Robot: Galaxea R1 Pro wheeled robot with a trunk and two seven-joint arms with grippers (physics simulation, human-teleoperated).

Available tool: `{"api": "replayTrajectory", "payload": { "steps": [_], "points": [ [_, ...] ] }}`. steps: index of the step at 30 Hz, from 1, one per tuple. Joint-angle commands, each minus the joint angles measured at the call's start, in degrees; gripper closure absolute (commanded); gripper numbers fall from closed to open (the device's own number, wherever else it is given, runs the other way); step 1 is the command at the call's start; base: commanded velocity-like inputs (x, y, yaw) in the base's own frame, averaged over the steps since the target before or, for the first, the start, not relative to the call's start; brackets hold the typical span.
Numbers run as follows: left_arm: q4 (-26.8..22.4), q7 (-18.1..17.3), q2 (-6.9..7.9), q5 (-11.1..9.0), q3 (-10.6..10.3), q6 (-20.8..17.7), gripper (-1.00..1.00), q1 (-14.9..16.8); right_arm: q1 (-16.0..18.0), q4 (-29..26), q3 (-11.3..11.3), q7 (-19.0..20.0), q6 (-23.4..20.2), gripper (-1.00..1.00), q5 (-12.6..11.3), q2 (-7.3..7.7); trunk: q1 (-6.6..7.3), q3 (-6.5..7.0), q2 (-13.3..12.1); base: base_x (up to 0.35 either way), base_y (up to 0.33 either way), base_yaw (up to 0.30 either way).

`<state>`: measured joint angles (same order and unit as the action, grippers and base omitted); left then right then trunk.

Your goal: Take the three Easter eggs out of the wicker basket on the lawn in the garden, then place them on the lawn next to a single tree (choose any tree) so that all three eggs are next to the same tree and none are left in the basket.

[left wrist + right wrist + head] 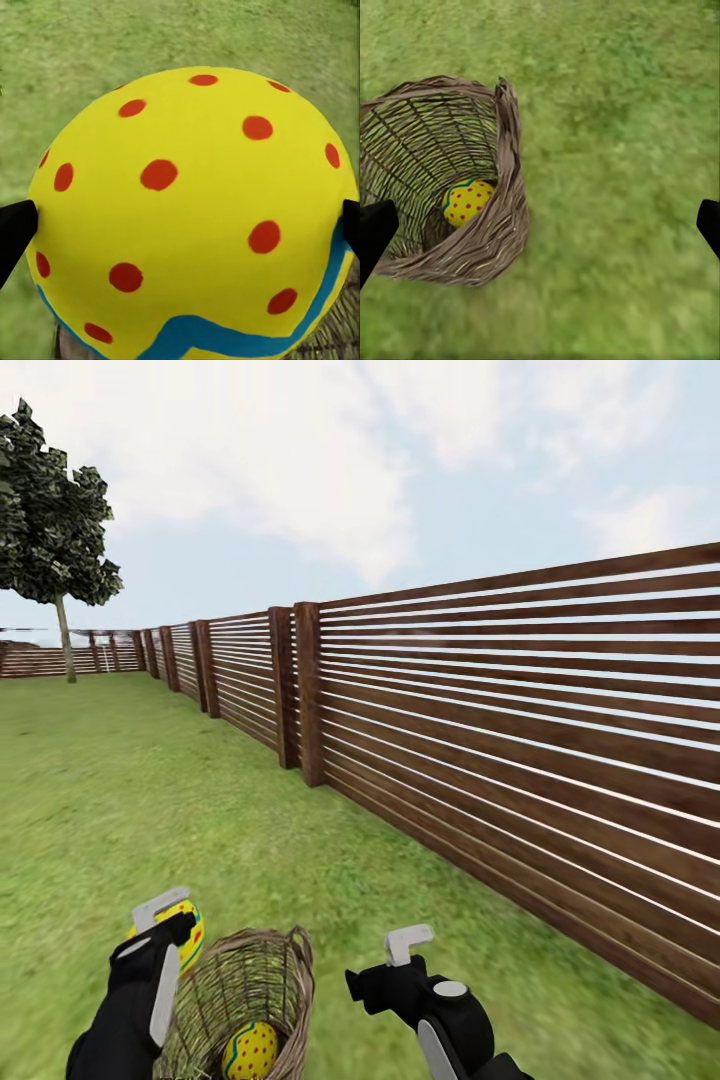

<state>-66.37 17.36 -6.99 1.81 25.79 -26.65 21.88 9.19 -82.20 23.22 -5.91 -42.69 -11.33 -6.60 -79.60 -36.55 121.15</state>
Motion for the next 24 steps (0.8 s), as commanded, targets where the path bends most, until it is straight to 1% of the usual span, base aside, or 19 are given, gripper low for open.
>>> {"api": "replayTrajectory", "payload": {
  "steps": [1, 5, 19, 22, 24],
  "points": [
    [-0.30, 0.05, -0.05, 0.10, -0.04, -0.20, 1.00, -0.01, 0.04, -0.07, 0.07, -0.60, -0.20, -1.00, -0.61, 0.01, 0.01, -0.07, 0.03, -0.056, 0.000, 0.223],
    [-0.49, 0.05, -0.04, -0.04, -0.19, -0.04, 1.00, -0.09, 0.04, -0.07, 0.08, -0.60, -0.20, -1.00, -0.62, 0.01, 0.01, -0.07, 0.03, -0.217, 0.000, 0.268],
    [-0.45, 0.13, -0.04, 0.11, -0.22, 0.03, 1.00, -0.11, 0.04, 0.21, 0.08, -0.60, -0.20, -1.00, -0.63, -0.01, 0.01, -0.07, 0.03, -0.310, 0.000, 0.289],
    [-0.44, 0.13, -0.04, 0.12, -0.22, 0.09, 1.00, -0.13, 0.04, 0.25, 0.45, -0.54, -0.20, -1.00, -0.66, 0.01, 0.01, -0.07, 0.03, -0.094, 0.000, 0.290],
    [-0.43, 0.09, -0.04, 0.14, -0.22, 0.10, 1.00, -0.10, 0.04, 0.23, 1.31, -0.55, -0.26, -1.00, -0.68, -0.08, 0.01, -0.07, 0.03, -0.026, 0.000, 0.193]
  ]
}}
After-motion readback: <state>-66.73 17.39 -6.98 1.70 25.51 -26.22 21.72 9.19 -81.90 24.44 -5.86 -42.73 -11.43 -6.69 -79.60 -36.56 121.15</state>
